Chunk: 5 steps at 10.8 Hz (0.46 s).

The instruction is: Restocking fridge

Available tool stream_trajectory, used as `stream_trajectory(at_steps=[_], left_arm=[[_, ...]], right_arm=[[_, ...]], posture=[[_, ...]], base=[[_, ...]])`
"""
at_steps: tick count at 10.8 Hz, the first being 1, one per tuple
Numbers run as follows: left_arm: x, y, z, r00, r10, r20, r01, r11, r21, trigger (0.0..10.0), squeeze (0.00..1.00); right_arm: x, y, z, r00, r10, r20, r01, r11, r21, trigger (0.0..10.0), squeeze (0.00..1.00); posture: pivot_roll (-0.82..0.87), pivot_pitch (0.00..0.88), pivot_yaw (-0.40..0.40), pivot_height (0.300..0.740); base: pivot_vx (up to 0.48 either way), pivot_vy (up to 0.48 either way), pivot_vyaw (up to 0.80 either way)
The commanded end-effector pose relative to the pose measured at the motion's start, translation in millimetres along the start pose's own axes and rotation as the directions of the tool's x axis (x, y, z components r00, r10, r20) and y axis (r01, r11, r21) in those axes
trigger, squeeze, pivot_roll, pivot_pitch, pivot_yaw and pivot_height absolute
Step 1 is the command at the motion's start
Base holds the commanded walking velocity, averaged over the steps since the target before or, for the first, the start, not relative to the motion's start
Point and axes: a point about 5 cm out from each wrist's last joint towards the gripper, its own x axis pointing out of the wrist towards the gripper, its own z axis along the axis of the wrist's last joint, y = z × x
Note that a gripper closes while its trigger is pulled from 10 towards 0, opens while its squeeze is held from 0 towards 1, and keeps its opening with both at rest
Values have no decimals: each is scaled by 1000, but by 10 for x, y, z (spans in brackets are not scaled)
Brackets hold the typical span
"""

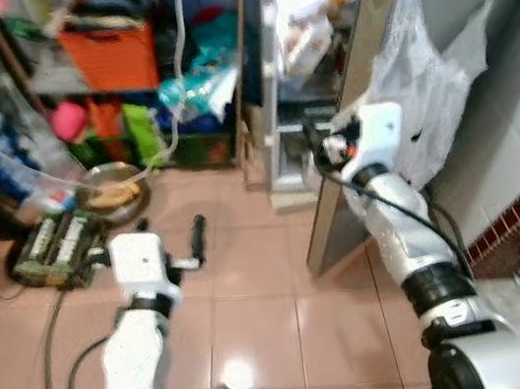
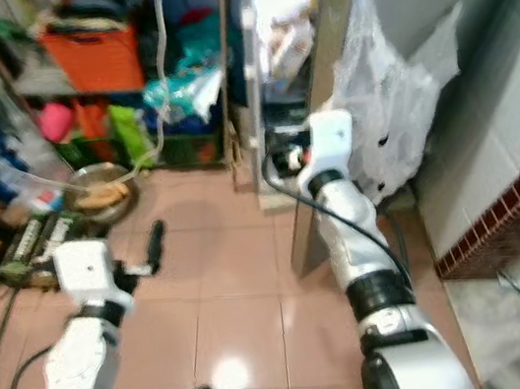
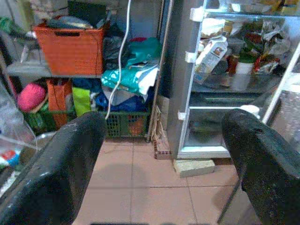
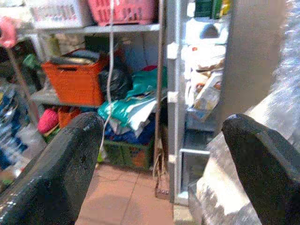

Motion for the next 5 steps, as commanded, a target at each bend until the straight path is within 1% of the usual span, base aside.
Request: stream_trajectory(at_steps=[1,5], left_arm=[[4,-50,-7,1000,-18,1,18,1000,-16,10000,0],[4,-50,-7,1000,-18,1,18,1000,-16,10000,0]], right_arm=[[0,-76,77,999,-23,33,24,1000,-13,10000,0],[0,-76,77,999,-23,33,24,1000,-13,10000,0]], posture=[[89,107,-17,740],[89,107,-17,740]], base=[[472,0,0],[472,0,0]])
